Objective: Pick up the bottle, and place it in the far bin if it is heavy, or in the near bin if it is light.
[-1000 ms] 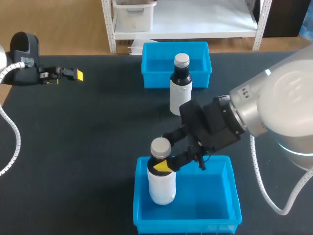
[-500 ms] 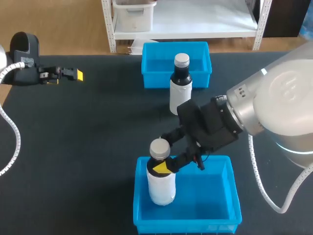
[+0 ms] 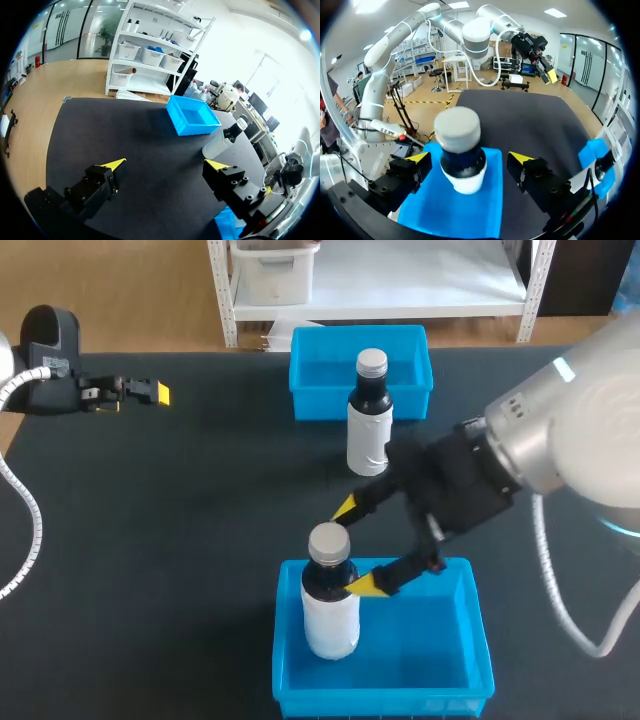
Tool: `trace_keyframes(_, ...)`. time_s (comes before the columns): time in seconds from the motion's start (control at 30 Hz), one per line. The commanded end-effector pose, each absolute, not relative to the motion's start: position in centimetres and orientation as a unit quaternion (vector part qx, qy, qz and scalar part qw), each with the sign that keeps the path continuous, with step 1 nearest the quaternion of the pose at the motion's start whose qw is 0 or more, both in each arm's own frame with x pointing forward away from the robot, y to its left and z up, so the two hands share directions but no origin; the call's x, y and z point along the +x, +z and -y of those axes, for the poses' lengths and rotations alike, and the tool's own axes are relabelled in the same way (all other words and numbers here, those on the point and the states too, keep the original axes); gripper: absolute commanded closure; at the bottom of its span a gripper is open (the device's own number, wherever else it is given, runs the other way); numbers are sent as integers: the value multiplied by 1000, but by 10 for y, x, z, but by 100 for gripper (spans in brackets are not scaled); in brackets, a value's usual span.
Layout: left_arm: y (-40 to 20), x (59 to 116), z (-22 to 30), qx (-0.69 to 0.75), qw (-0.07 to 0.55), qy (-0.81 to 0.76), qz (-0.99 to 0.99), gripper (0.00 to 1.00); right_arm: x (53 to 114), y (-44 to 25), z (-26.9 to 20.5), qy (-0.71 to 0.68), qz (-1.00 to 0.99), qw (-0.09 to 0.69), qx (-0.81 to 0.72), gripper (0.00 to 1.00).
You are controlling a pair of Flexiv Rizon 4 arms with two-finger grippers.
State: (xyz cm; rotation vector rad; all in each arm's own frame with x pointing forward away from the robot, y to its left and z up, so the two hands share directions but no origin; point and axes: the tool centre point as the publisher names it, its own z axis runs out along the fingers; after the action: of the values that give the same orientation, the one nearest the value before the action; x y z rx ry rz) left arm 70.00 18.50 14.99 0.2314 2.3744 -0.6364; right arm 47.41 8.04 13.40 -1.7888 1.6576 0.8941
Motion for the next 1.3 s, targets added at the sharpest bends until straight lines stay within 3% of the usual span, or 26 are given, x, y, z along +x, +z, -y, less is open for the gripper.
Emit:
trace_keyframes(0.03,150,700,-185,88,330,-243,-908,0,476,153,-46,308,-627,263,-666,0)
trace_keyframes(0.6,150,700,-185,88,330,-243,-908,0,609,153,20,299,-676,310,-598,0)
trace_keyframes(1.3,150,700,-185,88,330,-243,-908,0,740,126,7,309,-664,332,-595,0)
